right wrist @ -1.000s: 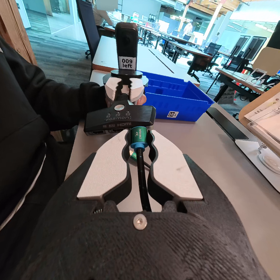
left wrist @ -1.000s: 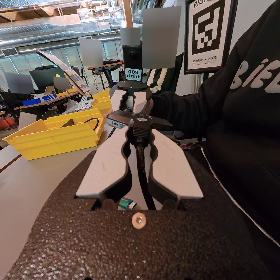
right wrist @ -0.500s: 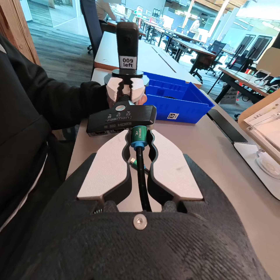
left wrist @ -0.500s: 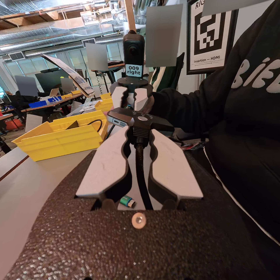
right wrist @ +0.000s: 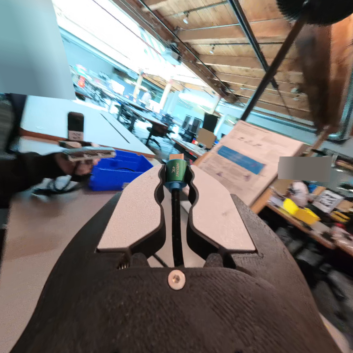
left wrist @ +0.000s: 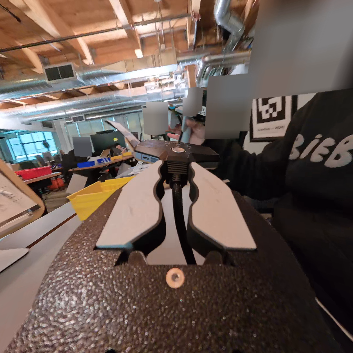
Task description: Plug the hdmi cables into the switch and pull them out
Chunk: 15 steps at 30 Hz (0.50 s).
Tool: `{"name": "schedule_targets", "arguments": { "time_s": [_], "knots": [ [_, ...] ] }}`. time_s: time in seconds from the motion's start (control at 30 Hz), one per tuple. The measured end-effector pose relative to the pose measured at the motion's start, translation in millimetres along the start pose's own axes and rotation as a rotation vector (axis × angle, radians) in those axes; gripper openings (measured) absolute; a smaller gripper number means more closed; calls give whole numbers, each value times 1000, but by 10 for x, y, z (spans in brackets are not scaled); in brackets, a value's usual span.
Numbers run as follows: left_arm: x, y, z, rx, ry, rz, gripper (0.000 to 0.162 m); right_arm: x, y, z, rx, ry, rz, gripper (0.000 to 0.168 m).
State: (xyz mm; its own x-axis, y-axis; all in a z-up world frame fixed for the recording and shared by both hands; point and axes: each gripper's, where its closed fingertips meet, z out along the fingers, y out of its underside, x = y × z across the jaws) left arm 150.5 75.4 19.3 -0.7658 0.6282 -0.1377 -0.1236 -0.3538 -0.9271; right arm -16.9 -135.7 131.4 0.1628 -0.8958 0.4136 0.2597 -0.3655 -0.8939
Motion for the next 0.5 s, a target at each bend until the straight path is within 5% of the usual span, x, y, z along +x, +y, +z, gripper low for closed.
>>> {"name": "schedule_targets", "arguments": {
  "time_s": [0.13, 0.27, 0.5],
  "knots": [
    [-28, 112, 34, -25, 4, -23, 22, 685, -58, -324, -109, 145, -148, 21],
    [8, 194, 127, -40, 31, -45, 22, 1157, 456, -428, -357, 151, -129, 21],
    [36, 245, 153, -58, 50, -47, 22, 1231, 1105, -313, -456, 107, 3, 21]
  ]
}}
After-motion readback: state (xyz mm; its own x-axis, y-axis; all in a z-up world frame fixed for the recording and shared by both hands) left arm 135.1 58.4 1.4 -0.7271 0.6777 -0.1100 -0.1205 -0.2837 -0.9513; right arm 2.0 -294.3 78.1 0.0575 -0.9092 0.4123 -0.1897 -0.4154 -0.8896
